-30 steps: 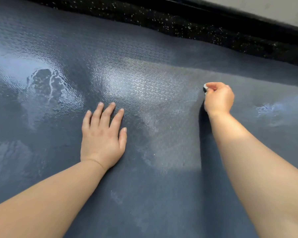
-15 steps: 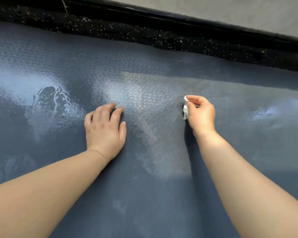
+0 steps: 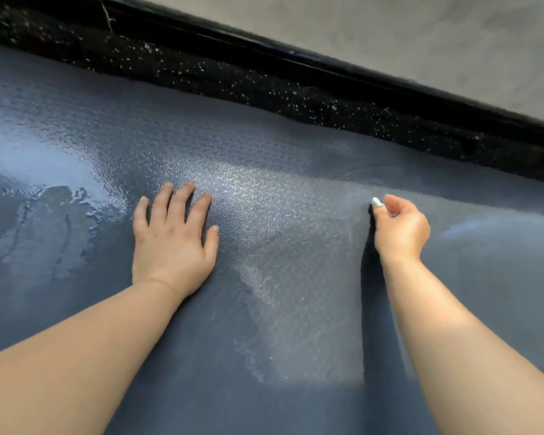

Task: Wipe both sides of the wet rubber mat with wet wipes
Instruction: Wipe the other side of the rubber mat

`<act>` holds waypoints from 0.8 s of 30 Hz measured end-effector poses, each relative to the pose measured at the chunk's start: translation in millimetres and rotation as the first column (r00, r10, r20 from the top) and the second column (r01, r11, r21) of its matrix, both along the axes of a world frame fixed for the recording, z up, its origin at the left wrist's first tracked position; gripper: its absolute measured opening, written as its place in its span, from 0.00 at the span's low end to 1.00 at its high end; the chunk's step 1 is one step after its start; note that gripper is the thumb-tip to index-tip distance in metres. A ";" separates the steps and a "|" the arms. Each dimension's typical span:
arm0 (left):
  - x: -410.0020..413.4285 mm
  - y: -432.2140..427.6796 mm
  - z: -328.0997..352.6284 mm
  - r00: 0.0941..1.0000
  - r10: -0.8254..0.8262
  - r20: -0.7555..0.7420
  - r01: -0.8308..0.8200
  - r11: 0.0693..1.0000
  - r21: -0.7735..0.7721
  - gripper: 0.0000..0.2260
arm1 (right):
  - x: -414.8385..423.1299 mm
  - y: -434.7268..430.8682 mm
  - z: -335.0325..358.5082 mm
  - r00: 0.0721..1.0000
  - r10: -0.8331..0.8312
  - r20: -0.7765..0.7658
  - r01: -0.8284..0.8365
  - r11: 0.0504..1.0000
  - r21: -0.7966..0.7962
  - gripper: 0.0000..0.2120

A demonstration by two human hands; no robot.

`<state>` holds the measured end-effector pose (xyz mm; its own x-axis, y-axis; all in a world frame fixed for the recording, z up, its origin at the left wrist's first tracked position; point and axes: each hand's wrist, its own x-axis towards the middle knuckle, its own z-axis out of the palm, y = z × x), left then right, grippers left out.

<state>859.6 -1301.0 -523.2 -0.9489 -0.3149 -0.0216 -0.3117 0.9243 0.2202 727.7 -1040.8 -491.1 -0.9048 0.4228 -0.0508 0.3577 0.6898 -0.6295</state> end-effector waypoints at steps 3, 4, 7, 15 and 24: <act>0.8 0.4 -0.4 1.000 -0.008 -0.026 0.009 1.000 0.017 0.27 | 1.0 -24.5 -6.2 0.998 0.060 0.019 -0.062 0.987 0.150 0.11; 0.5 0.9 -0.2 1.000 -0.008 -0.030 0.009 1.000 0.023 0.26 | 11.4 -40.5 -8.3 0.986 0.169 -0.003 -0.166 0.970 0.180 0.11; 0.0 1.8 1.7 0.999 -0.002 -0.038 0.003 0.999 0.041 0.26 | 62.9 -98.5 -11.5 0.791 0.605 -0.091 -0.585 0.791 0.180 0.07; 0.2 -0.2 4.8 0.999 0.007 -0.052 -0.004 0.998 0.058 0.25 | -2.9 -60.7 0.7 0.899 0.427 -0.098 -0.404 0.895 0.187 0.08; -1.7 0.3 4.2 0.999 0.008 -0.035 -0.006 0.998 0.065 0.24 | 13.5 -115.3 -17.9 0.884 0.462 -0.065 -0.446 0.878 0.172 0.09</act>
<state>858.0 -1300.7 -519.0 -0.9471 -0.3207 -0.0091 -0.3094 0.9055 0.2903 741.2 -1156.1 -508.9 -0.9958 -0.0406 0.0817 -0.0775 0.8486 -0.5234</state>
